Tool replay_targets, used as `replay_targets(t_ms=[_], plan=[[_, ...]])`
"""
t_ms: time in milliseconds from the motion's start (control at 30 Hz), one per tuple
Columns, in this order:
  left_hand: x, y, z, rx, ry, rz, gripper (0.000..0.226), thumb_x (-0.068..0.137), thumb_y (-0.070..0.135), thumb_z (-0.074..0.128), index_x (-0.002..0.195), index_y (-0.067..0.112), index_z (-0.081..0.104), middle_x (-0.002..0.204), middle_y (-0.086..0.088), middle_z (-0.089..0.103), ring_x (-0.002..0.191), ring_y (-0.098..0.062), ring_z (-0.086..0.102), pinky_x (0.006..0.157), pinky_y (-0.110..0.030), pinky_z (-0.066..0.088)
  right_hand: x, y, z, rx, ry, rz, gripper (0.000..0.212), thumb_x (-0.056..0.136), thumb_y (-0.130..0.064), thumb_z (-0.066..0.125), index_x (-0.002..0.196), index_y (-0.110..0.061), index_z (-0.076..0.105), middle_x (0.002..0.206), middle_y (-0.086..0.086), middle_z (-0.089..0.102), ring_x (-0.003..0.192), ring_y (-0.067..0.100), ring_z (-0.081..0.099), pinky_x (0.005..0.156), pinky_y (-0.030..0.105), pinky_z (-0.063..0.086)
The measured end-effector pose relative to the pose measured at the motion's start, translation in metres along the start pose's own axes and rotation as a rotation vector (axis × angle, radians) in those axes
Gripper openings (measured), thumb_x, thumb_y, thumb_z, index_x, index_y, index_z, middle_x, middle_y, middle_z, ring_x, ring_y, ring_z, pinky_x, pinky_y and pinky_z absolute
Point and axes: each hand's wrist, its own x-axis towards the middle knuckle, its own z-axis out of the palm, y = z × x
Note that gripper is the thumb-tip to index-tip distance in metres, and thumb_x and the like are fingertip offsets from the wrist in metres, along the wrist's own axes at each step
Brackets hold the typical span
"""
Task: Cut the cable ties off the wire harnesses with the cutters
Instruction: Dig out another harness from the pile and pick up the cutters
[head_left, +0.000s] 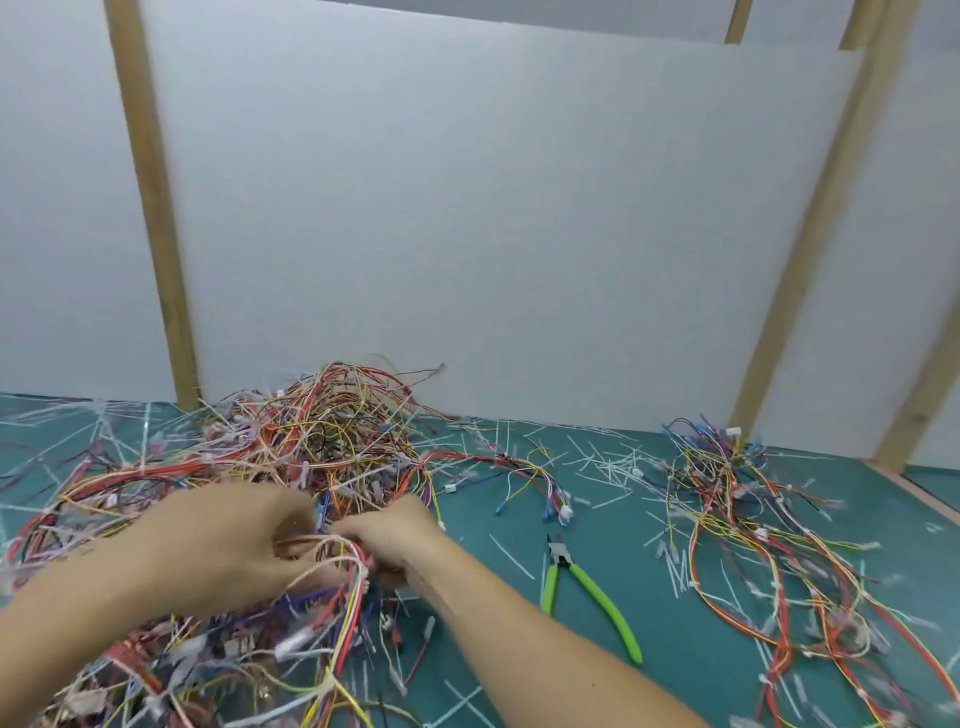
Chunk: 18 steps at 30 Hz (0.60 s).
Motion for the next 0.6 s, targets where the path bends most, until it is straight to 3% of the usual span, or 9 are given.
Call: replay_targets(t_ms=[100,167,267,333,367,467,533,600], plan=[[0.000,-0.009,0.002,-0.119,0.022,0.067,0.065,0.065,0.097,0.027,0.085,0.047,0.063,0.071,0.025,0.065,0.058,0.004,0.058,0.056,-0.021,0.046,-0.006,-0.003,-0.005,0.289,-0.135,-0.006,0.018,0.090,-0.024,0.072,0.075,-0.015,0.069,0.050,-0.009,0.059,0.037,0.004,0.043,0.039,0.018,0.033],[0.001,-0.025,-0.001,-0.285,0.189,-0.016,0.052,0.071,0.087,0.037,0.083,0.047,0.068,0.064,0.017,0.066,0.048,-0.002,0.056,0.048,-0.023,0.045,-0.014,-0.011,-0.019,0.442,-0.163,-0.125,0.020,0.098,-0.026,0.067,0.079,-0.018,0.067,0.056,-0.011,0.058,0.041,0.002,0.044,0.037,0.017,0.031],[0.000,-0.050,0.004,-0.573,0.553,-0.177,0.039,0.079,0.076,0.052,0.088,0.043,0.071,0.056,0.008,0.062,0.045,-0.013,0.058,0.049,-0.032,0.054,-0.022,-0.025,-0.036,0.608,0.110,-0.388,0.028,0.106,-0.023,0.056,0.080,-0.015,0.062,0.055,-0.010,0.055,0.045,0.006,0.047,0.041,0.019,0.034],[0.002,-0.063,0.011,-0.516,0.648,-0.209,0.039,0.083,0.079,0.053,0.095,0.046,0.070,0.059,0.014,0.064,0.050,-0.008,0.061,0.048,-0.026,0.051,-0.027,-0.031,-0.033,0.532,0.261,-0.490,0.029,0.107,-0.022,0.053,0.080,-0.013,0.059,0.053,-0.008,0.053,0.048,0.011,0.048,0.046,0.026,0.037],[0.008,-0.084,0.020,-0.464,0.682,-0.235,0.038,0.085,0.078,0.053,0.096,0.047,0.070,0.064,0.018,0.065,0.054,-0.005,0.062,0.047,-0.025,0.050,-0.028,-0.030,-0.028,0.409,0.244,-0.511,0.029,0.105,-0.022,0.052,0.079,-0.014,0.058,0.053,-0.008,0.053,0.048,0.012,0.049,0.048,0.029,0.037],[0.033,-0.176,0.036,-0.453,0.815,-0.343,0.042,0.085,0.071,0.063,0.097,0.031,0.070,0.076,0.007,0.067,0.072,-0.018,0.066,0.063,-0.042,0.055,-0.038,-0.019,-0.016,-0.076,-0.122,-0.450,0.036,0.104,-0.022,0.052,0.069,-0.016,0.059,0.055,-0.004,0.066,0.039,0.002,0.053,0.045,0.021,0.042],[0.047,-0.205,0.038,-0.437,0.828,-0.323,0.044,0.082,0.072,0.066,0.095,0.031,0.072,0.076,0.008,0.068,0.075,-0.017,0.068,0.067,-0.039,0.055,-0.046,-0.023,-0.022,0.011,-0.286,-0.381,0.038,0.108,-0.029,0.048,0.077,-0.013,0.063,0.082,0.018,0.076,0.042,0.004,0.059,0.041,0.019,0.046],[0.054,-0.183,0.014,-0.416,0.794,-0.245,0.039,0.079,0.079,0.061,0.093,0.044,0.071,0.074,0.019,0.068,0.069,-0.004,0.067,0.063,-0.035,0.057,-0.053,-0.031,-0.032,0.255,-0.384,-0.340,0.053,0.106,-0.056,0.043,0.093,-0.012,0.068,0.095,0.017,0.075,0.058,0.011,0.067,0.051,0.025,0.053]])
